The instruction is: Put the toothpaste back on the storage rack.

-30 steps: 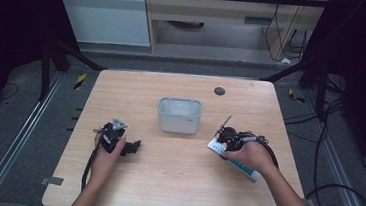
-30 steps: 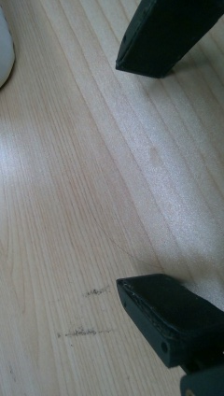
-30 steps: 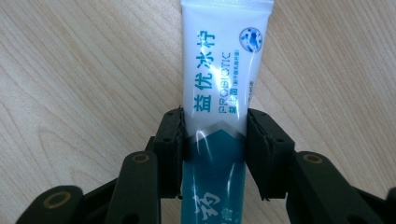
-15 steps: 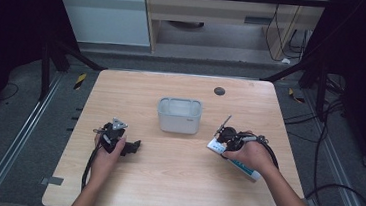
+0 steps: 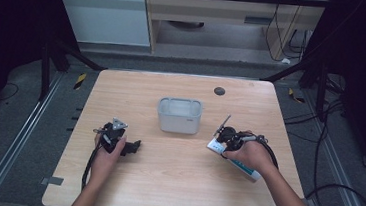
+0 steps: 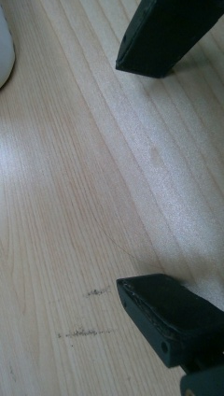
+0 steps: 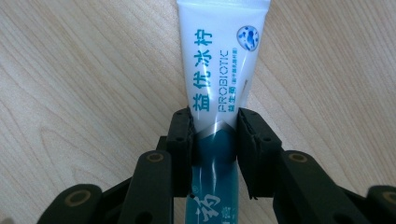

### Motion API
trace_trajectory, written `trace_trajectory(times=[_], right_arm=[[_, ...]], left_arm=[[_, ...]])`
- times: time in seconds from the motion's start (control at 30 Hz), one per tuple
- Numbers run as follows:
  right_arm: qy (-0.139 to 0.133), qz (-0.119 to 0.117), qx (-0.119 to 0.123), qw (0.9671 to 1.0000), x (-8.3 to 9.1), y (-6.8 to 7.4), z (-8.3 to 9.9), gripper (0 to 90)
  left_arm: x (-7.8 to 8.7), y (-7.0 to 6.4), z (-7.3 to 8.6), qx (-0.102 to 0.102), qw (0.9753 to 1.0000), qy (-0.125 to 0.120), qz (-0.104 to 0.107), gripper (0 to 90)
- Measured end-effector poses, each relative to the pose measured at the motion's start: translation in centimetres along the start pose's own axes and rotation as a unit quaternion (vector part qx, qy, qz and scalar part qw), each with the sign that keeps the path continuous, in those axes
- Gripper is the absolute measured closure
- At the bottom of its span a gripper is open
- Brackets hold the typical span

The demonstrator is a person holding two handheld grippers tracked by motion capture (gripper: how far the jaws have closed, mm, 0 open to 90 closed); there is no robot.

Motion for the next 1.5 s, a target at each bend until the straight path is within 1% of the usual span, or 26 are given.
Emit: trace_trajectory(times=[0.2,0.3,0.4,0.47,0.5,0.63,0.8,0.97,1.03,1.07,1.23,1.37,1.4,1.5], right_arm=[[0.003,0.0,-0.003,1.0,0.0,0.1,-0.1,67.5],[0.003,0.004,0.0,1.0,0.0,0.1,-0.1,68.5],[0.004,0.007,-0.001,1.0,0.0,0.2,-0.1,70.3],[0.002,0.01,0.001,1.0,0.2,0.1,-0.1,73.2],[0.0,0.01,-0.003,0.9999,0.2,0.2,-0.1,74.1],[-0.013,0.007,-0.011,0.9998,0.5,0.0,0.1,77.0],[-0.032,-0.001,-0.022,0.9992,0.8,-0.2,0.4,78.5],[-0.043,-0.006,-0.025,0.9988,1.2,-0.3,0.5,79.0],[-0.051,-0.01,-0.035,0.998,1.5,-0.2,0.4,79.1],[-0.054,-0.012,-0.031,0.998,1.7,-0.3,0.4,79.2],[-0.059,-0.01,-0.03,0.9977,2.4,-0.4,0.1,79.2],[-0.075,-0.009,-0.033,0.9966,3.3,-0.5,-0.3,79.2],[-0.075,-0.009,-0.033,0.9966,3.3,-0.5,-0.3,79.2],[-0.086,-0.008,-0.039,0.9955,4.0,-0.5,-0.6,79.2]], left_arm=[[0.0,0.0,0.0,0.001,1.0,-0.001,0.0,0.0],[0.0,0.0,0.0,0.0,1.0,0.0,0.0,0.0],[0.0,0.0,0.0,0.0,1.0,0.0,0.0,0.0],[0.0,0.0,0.0,0.0,1.0,0.0,0.0,0.0],[0.0,0.0,0.0,0.001,1.0,-0.001,0.0,0.0],[0.0,0.0,0.0,-0.001,1.0,0.0,0.0,0.0],[0.0,0.0,0.0,0.0,1.0,0.0,0.0,0.0],[0.0,0.0,0.0,0.0,1.0,0.0,0.0,0.0],[0.0,0.0,0.0,0.0,1.0,0.0,0.0,0.0],[0.0,0.0,0.0,0.0,1.0,0.0,0.0,0.0],[0.0,0.0,0.0,0.0,1.0,0.0,0.0,0.0],[0.0,0.0,0.0,-0.001,1.0,0.001,0.0,0.0],[0.0,0.0,0.0,-0.001,1.0,0.001,0.0,0.0],[0.0,0.0,0.0,-0.001,1.0,0.001,0.0,0.0]])
Point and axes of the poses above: each handheld gripper's, and its own axes: x roughly backward along the jaws, z roughly out of its underside, y roughly to its left, the point moved 6 cm from there along -x, roughly forward along the jaws, and after that the axes turned 6 degrees about -z, right-handed, at the moved point
